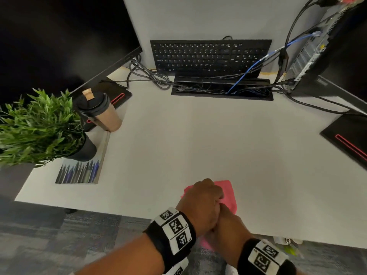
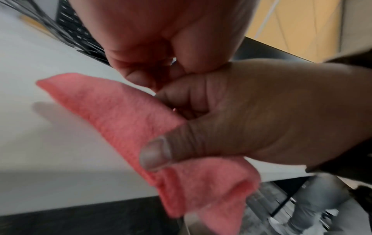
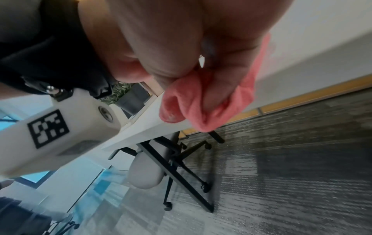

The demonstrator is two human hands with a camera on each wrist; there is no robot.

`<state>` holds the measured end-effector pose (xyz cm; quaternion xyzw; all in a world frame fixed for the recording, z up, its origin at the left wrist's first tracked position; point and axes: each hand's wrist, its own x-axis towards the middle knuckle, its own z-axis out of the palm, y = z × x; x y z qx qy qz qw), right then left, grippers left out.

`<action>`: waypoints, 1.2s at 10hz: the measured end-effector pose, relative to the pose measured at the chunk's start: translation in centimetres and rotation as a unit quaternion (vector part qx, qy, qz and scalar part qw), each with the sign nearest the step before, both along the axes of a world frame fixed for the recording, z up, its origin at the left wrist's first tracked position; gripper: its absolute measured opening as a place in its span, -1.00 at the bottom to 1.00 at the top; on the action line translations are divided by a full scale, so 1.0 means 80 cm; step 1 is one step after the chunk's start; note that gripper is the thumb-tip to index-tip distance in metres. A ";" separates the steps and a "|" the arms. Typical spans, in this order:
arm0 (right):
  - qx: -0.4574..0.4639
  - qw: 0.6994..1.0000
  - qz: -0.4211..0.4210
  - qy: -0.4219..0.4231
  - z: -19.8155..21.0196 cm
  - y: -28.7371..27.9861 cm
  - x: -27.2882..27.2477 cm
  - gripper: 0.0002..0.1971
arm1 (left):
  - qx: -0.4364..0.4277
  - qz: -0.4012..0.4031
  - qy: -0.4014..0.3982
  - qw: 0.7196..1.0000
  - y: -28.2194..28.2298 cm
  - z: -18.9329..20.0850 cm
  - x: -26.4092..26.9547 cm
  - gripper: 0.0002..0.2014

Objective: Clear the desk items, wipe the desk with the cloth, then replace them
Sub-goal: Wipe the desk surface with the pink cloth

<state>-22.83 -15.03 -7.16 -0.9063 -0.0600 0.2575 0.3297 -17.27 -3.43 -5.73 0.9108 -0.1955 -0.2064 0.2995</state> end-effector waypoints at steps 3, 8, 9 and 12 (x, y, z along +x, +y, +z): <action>0.038 0.993 0.108 -0.021 -0.007 0.110 0.047 -0.73 | 0.016 0.092 -0.037 0.995 0.081 0.000 0.036 -0.74; -0.048 0.888 0.413 -0.198 -0.042 0.090 0.060 -0.72 | 0.095 0.057 0.034 0.993 0.099 -0.014 0.045 -0.71; -0.017 0.884 0.430 -0.185 -0.030 0.044 0.043 -0.76 | 0.098 0.030 0.040 0.994 0.086 -0.016 0.037 -0.69; -0.115 0.972 0.159 -0.130 0.012 -0.092 0.025 -0.76 | 0.045 -0.010 -0.003 0.999 0.042 -0.010 0.024 -0.71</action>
